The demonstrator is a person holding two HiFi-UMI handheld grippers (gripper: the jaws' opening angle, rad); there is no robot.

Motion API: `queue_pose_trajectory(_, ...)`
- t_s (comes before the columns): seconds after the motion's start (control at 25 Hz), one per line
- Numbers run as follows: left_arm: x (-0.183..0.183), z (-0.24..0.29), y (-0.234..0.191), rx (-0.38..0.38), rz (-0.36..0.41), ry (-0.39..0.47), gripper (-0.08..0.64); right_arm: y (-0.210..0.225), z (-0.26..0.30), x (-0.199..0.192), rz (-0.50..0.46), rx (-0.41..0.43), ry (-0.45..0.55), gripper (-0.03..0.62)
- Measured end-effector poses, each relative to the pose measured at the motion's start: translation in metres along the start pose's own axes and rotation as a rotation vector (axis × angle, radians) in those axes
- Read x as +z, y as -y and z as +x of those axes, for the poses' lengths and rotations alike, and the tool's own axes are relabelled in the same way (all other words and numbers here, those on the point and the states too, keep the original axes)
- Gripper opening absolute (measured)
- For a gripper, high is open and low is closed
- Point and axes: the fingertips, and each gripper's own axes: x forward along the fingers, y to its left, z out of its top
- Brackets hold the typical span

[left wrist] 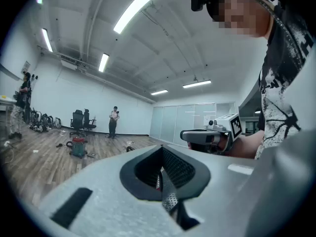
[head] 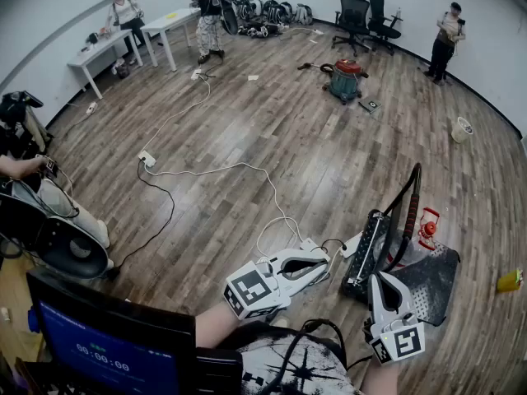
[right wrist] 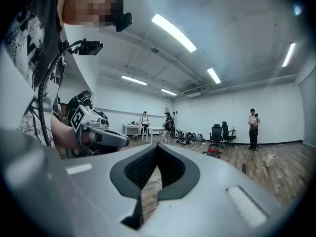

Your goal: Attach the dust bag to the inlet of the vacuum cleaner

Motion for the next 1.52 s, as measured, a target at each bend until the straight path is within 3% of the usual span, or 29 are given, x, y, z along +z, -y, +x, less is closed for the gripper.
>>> queue_pose_trajectory(0.52,-0.006,-0.010,-0.005,-0.003,0.005,-0.012,-0.003,-0.021,0.013,0.002,0.091,0.068,0.033,0.005)
queue_pose_trajectory(0.96,-0.012,-0.008,-0.009,-0.001,0.007,-0.005,-0.003,-0.026,0.024,0.000,0.047,0.111,0.027,0.005)
queue_pose_trajectory(1.52,-0.022,0.011,-0.047,0.090,-0.058,-0.022,-0.003,0.034,0.034,-0.009,0.086,0.116,-0.005,0.006)
